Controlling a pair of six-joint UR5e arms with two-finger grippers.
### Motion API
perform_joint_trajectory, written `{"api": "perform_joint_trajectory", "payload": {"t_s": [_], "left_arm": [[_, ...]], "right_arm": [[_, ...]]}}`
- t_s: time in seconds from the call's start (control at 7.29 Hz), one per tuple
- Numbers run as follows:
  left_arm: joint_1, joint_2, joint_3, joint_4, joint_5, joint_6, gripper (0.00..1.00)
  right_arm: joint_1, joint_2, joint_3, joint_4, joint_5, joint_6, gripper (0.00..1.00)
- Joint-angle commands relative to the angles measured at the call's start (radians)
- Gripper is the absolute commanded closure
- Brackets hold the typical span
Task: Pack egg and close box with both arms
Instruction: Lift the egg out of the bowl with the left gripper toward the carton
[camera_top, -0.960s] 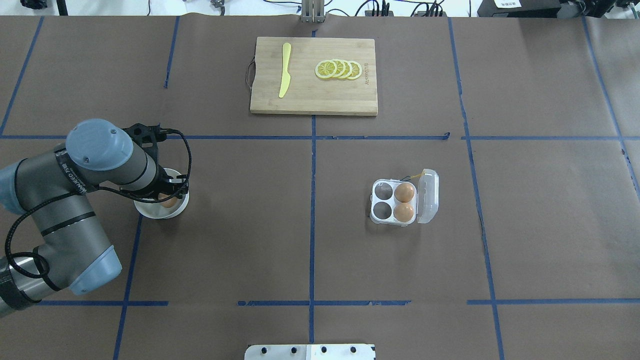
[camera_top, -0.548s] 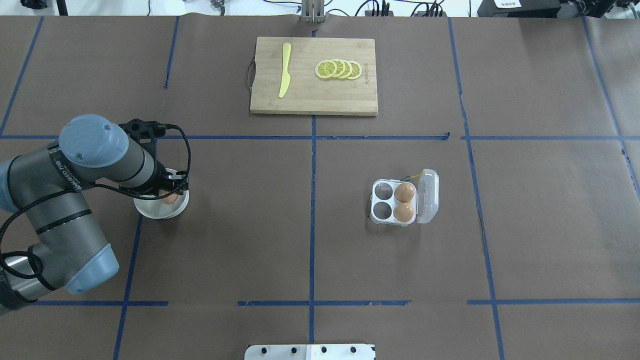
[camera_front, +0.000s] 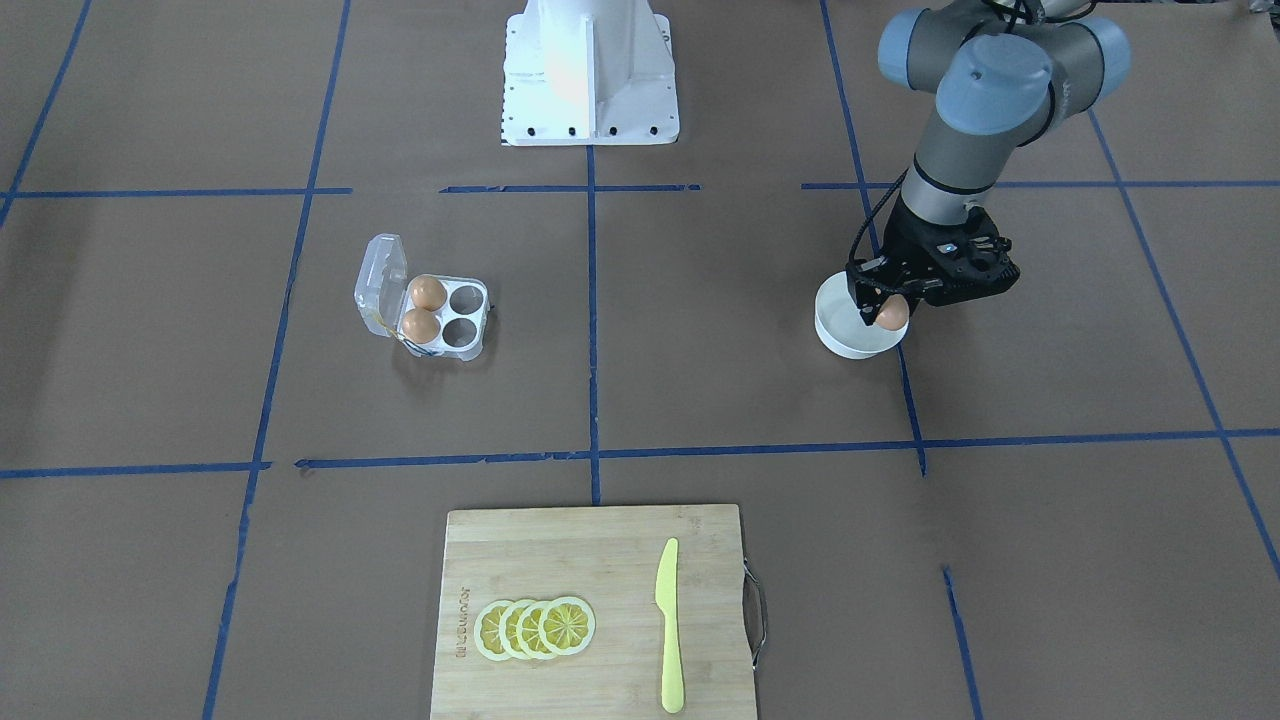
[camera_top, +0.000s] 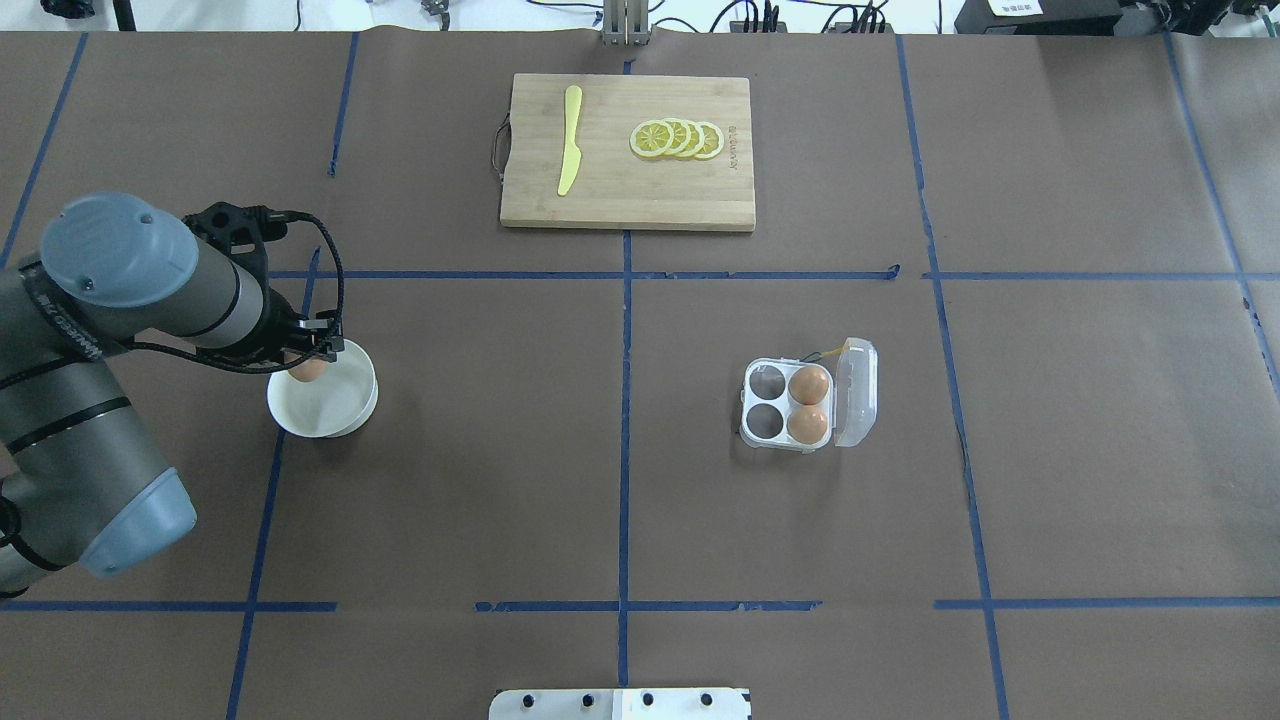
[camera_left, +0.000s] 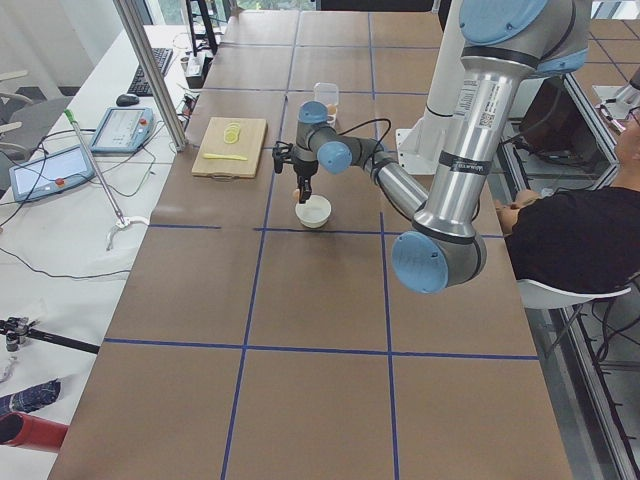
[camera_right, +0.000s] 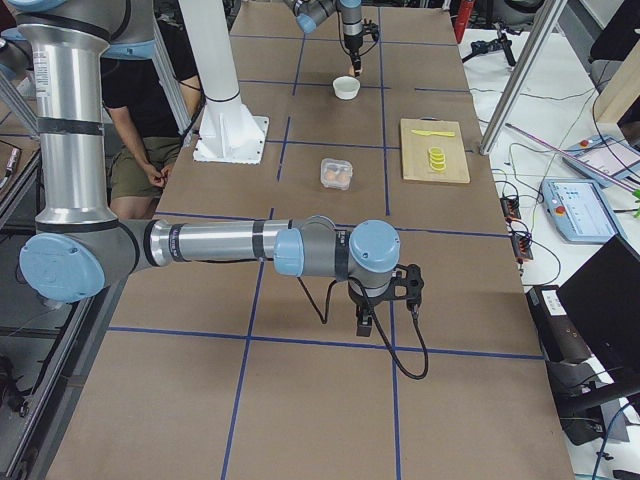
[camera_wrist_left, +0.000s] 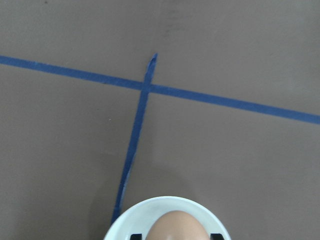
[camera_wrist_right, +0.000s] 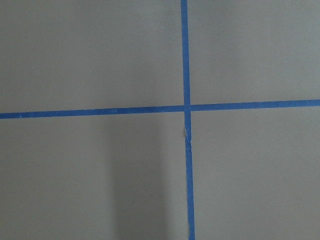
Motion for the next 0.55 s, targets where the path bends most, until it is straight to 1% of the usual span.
{"api": "perform_joint_trajectory", "payload": {"t_s": [0.0,0.14,0.27,0.41], "left_arm": [[0.008,-0.146,0.003,-0.05,-0.007,-0.111,1.0],[0.034,-0.191,0.041,-0.169,-0.006,-0.194,1.0],[0.089,-0.247,0.14,-0.305,0.002,-0.224,1.0],[0.138,-0.293,0.229,-0.439,0.067,-0.223,1.0]], "right_arm": [[0.0,0.001,0.002,0.0,0.02,0.0,0.0],[0.0,0.002,0.003,0.002,0.02,0.0,0.0],[0.0,0.002,0.006,0.0,0.022,0.0,0.0],[0.0,0.004,0.008,0.0,0.022,0.0,0.0]]}}
